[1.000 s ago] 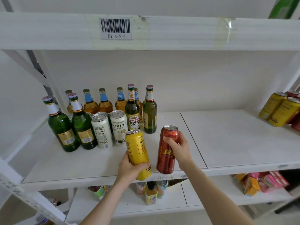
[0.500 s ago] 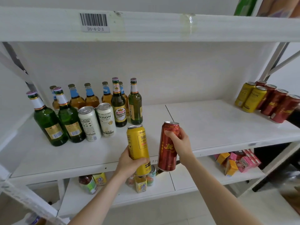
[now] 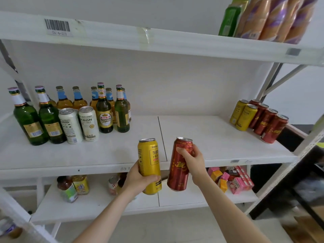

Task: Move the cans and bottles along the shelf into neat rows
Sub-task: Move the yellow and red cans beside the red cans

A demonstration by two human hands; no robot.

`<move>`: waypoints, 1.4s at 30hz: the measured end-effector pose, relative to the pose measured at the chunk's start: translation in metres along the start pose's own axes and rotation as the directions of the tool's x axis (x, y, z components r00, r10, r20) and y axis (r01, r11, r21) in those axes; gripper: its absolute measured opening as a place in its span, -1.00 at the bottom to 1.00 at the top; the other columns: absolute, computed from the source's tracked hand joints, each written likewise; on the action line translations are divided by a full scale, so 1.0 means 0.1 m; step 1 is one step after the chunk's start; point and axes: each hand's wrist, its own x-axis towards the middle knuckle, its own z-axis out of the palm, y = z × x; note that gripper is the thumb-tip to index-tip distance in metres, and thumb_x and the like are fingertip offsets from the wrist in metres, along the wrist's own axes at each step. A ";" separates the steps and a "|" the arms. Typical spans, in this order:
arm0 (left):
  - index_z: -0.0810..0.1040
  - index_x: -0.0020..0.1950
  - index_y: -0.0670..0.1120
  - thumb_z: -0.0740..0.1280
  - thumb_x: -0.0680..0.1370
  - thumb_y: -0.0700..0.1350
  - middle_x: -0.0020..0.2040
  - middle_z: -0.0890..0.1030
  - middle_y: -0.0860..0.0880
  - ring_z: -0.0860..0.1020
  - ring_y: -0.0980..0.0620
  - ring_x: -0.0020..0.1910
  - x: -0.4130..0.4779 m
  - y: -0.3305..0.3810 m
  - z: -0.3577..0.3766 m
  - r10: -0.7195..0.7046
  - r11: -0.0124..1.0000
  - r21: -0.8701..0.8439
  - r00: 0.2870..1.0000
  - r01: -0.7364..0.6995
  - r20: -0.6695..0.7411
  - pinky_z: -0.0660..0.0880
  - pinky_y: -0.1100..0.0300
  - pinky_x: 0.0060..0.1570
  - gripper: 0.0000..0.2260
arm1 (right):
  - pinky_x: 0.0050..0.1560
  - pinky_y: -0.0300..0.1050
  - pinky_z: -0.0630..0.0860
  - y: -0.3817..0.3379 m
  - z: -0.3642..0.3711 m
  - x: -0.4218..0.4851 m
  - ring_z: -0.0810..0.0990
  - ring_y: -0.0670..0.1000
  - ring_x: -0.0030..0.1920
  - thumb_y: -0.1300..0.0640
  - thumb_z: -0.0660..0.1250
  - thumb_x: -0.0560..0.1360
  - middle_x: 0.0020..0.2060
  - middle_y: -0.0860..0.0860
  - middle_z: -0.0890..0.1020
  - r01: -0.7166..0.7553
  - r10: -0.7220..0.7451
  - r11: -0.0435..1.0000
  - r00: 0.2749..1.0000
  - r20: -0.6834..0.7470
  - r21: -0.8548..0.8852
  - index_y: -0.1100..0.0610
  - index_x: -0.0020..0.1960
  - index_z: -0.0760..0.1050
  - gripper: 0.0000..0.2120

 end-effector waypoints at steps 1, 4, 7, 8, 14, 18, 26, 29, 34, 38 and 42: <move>0.49 0.04 0.24 0.57 0.06 0.15 -0.09 0.67 0.22 0.64 0.21 -0.10 -0.03 0.02 0.11 -0.002 1.000 -0.003 1.000 0.002 -0.003 0.52 0.28 -0.20 -0.41 | -0.30 -0.23 0.56 -0.01 -0.12 -0.02 0.69 -0.04 -0.17 0.06 0.50 0.40 -0.13 0.01 0.69 0.000 0.000 1.000 1.000 0.001 -0.006 0.00 0.03 0.55 -0.76; 0.49 0.06 0.22 0.58 0.07 0.13 -0.01 0.65 0.16 0.63 0.14 -0.02 -0.10 0.07 0.42 -0.006 1.000 0.002 1.000 0.006 0.006 0.54 0.16 -0.08 -0.40 | -0.34 -0.27 0.55 -0.02 -0.44 -0.05 0.69 -0.05 -0.17 0.05 0.50 0.40 -0.12 0.01 0.69 -0.002 0.002 1.000 1.000 0.004 -0.012 0.00 0.04 0.54 -0.74; 0.47 0.06 0.23 0.60 0.14 0.07 0.01 0.62 0.17 0.61 0.15 0.00 -0.09 0.13 0.68 0.003 1.000 0.017 1.000 -0.003 0.025 0.51 0.21 -0.14 -0.45 | -0.29 -0.20 0.59 -0.02 -0.73 -0.02 0.70 -0.01 -0.13 0.04 0.51 0.39 -0.10 0.02 0.69 -0.008 0.008 1.000 1.000 -0.006 -0.013 -0.01 0.06 0.54 -0.72; 0.47 0.05 0.24 0.60 0.15 0.07 0.00 0.62 0.18 0.60 0.17 -0.01 -0.08 0.15 0.76 0.007 1.000 0.026 0.999 -0.008 0.032 0.48 0.25 -0.18 -0.46 | -0.24 -0.14 0.61 -0.01 -0.83 0.00 0.70 0.02 -0.11 0.04 0.51 0.38 -0.09 0.03 0.69 -0.010 0.010 1.000 1.000 -0.012 -0.008 -0.02 0.05 0.54 -0.72; 0.43 0.05 0.28 0.62 0.21 0.04 0.00 0.60 0.23 0.57 0.24 -0.04 0.12 0.33 1.29 0.033 0.996 0.077 0.995 -0.041 0.097 0.45 0.32 -0.21 -0.47 | -0.33 -0.27 0.57 -0.03 -1.33 0.21 0.70 -0.07 -0.18 0.06 0.54 0.36 -0.12 0.00 0.69 0.019 -0.020 1.000 0.997 -0.071 -0.016 -0.03 0.01 0.56 -0.74; 0.41 0.06 0.29 0.63 0.26 0.00 0.04 0.57 0.23 0.56 0.24 0.01 0.38 0.45 1.68 0.063 0.993 0.094 0.986 -0.078 0.152 0.47 0.26 -0.13 -0.46 | -0.38 -0.34 0.54 -0.04 -1.66 0.43 0.69 -0.10 -0.21 0.06 0.54 0.36 -0.15 -0.02 0.69 0.031 -0.032 0.999 0.994 -0.107 -0.020 -0.05 0.00 0.57 -0.74; 0.40 0.12 0.26 0.63 0.25 0.01 0.05 0.57 0.21 0.55 0.24 0.01 0.83 0.67 2.49 0.084 0.982 0.145 0.972 -0.118 0.221 0.47 0.28 -0.12 -0.42 | -0.21 -0.20 0.55 -0.07 -2.40 0.91 0.68 -0.06 -0.12 0.05 0.54 0.36 -0.13 -0.05 0.69 0.050 -0.057 0.998 0.983 -0.172 -0.045 -0.08 -0.01 0.57 -0.75; 0.42 0.05 0.27 0.64 0.20 0.04 0.01 0.57 0.25 0.56 0.28 -0.03 0.90 0.74 2.78 0.082 0.981 0.151 0.971 -0.118 0.226 0.45 0.37 -0.21 -0.45 | -0.20 -0.19 0.54 -0.10 -2.69 1.01 0.68 -0.04 -0.10 0.06 0.54 0.37 -0.11 -0.03 0.69 0.060 -0.067 0.997 0.982 -0.179 -0.043 -0.07 0.01 0.56 -0.74; 0.43 0.09 0.25 0.61 0.09 0.14 0.07 0.60 0.18 0.59 0.18 0.02 0.94 0.86 3.36 0.072 0.984 0.147 0.974 -0.105 0.214 0.52 0.24 -0.08 -0.37 | -0.14 -0.15 0.55 -0.14 -3.25 1.17 0.66 0.00 -0.03 0.08 0.53 0.38 -0.06 -0.02 0.69 0.072 -0.078 0.996 0.987 -0.142 -0.043 -0.06 0.07 0.54 -0.69; 0.40 0.14 0.24 0.64 0.17 0.06 0.07 0.58 0.18 0.58 0.17 0.02 0.89 0.95 3.88 0.064 0.983 0.155 0.980 -0.095 0.190 0.51 0.25 -0.10 -0.36 | -0.03 -0.05 0.58 -0.16 -3.74 1.26 0.65 0.00 0.01 0.05 0.54 0.37 -0.05 -0.06 0.69 0.080 -0.085 0.995 0.992 -0.089 -0.053 -0.08 0.11 0.54 -0.65; 0.45 0.13 0.22 0.61 0.09 0.08 0.06 0.64 0.13 0.63 0.11 0.01 0.85 1.03 4.35 0.033 0.987 0.153 0.988 -0.056 0.153 0.60 0.08 0.03 -0.34 | 0.01 -0.02 0.59 -0.18 -4.23 1.33 0.66 -0.01 0.01 0.07 0.54 0.36 -0.08 -0.08 0.70 0.088 -0.093 0.994 0.993 -0.073 -0.069 -0.08 0.09 0.57 -0.67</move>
